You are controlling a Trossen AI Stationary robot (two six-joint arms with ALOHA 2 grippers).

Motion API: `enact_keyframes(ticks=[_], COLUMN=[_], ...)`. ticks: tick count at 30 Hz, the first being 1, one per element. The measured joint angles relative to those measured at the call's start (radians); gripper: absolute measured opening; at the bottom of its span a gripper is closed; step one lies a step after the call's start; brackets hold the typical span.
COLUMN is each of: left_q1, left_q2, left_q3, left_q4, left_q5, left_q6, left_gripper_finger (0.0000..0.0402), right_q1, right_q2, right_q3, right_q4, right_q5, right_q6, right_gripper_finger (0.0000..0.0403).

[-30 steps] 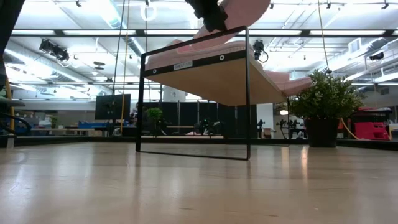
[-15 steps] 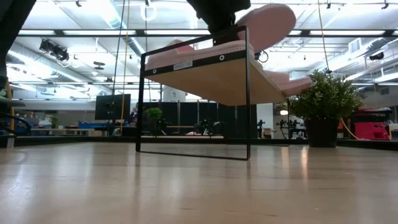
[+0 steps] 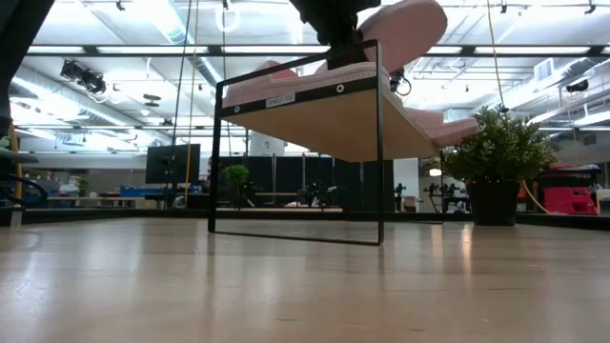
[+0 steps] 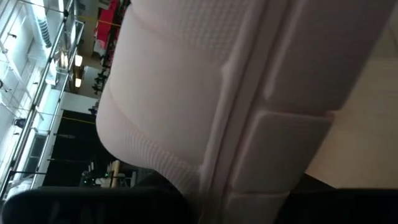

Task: Pick and place slides into the shelf
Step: Put the pink slide on the shelf

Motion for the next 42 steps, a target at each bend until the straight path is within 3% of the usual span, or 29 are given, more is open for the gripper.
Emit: enact_keyframes(ticks=[13, 18, 23, 32, 42], left_q1=[0.001, 0.001, 0.001, 0.002, 0.002], left_q2=[0.0, 0.0, 0.0, 0.0, 0.0], left_q3=[0.0, 0.0, 0.0, 0.0, 0.0], left_q4=[0.007, 0.008, 0.008, 0.007, 0.006], left_q5=[0.0, 0.0, 0.0, -0.009, -0.012], left_q6=[-0.001, -0.001, -0.002, -0.02, -0.021], left_gripper_finger=[0.0106, 0.0109, 0.0108, 0.0111, 0.0106], right_q1=[0.0, 0.0, 0.0, 0.0, 0.0], right_q2=[0.019, 0.064, 0.104, 0.106, 0.101], right_q3=[0.0, 0.0, 0.0, 0.0, 0.0], right_q4=[-0.045, -0.055, -0.085, -0.166, -0.195], right_q5=[0.02, 0.081, 0.136, 0.136, 0.137], right_q6=[-0.03, -0.033, -0.037, 0.004, 0.057], right_gripper_finger=[0.0239, 0.0248, 0.023, 0.017, 0.0136])
